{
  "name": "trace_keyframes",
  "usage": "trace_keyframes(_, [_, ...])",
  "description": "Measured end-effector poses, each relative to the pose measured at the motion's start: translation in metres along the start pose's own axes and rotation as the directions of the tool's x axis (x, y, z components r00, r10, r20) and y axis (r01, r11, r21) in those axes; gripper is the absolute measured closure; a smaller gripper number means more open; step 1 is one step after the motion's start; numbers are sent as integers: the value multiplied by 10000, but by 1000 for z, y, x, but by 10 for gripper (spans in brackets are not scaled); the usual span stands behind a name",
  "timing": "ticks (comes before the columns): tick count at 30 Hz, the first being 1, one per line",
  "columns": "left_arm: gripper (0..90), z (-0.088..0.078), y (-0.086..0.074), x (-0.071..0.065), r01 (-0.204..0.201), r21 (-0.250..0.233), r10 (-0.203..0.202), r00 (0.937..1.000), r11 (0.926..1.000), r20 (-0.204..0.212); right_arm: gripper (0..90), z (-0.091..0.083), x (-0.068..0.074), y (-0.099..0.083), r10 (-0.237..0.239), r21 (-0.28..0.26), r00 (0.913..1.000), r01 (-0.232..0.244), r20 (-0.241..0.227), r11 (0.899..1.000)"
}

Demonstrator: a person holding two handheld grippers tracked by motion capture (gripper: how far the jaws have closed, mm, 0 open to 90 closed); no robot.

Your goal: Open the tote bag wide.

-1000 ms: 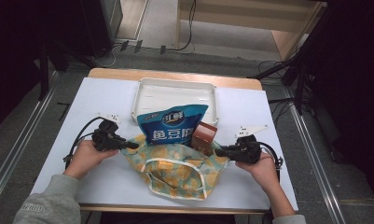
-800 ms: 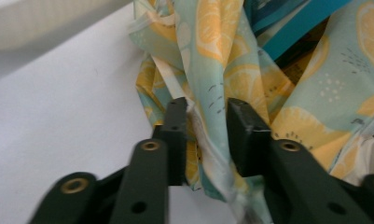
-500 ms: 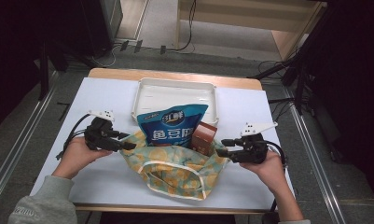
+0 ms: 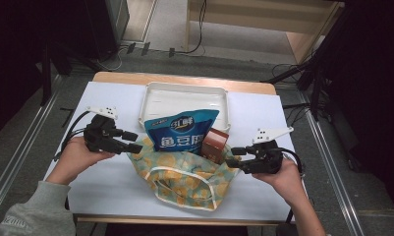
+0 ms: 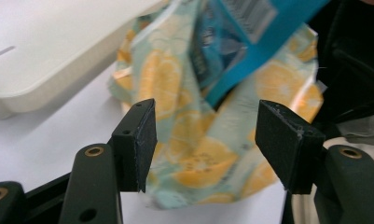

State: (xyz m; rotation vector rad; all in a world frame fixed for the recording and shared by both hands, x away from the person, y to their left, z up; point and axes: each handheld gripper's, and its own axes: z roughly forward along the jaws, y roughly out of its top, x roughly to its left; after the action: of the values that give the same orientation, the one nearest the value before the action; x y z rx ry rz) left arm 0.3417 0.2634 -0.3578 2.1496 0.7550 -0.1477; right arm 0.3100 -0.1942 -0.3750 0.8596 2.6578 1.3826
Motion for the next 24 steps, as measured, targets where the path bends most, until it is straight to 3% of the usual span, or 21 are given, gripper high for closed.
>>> trace_keyframes(9, [378, 18, -3, -19, -340, 278, 327, 9985, 9990, 435, 460, 13, 10, -5, -227, 235, 9992, 235, -335, 9994])
trace_keyframes(18, [371, 46, -8, -17, -377, 850, 328, 9977, 9957, 590, 342, 32, 10, -14, -343, 440, 9970, 374, -698, 9983])
trace_keyframes(24, [389, 54, -14, -10, -225, 880, 166, 9977, 9959, 664, 319, 41, 8, -19, -422, 514, 9965, 459, -717, 9976])
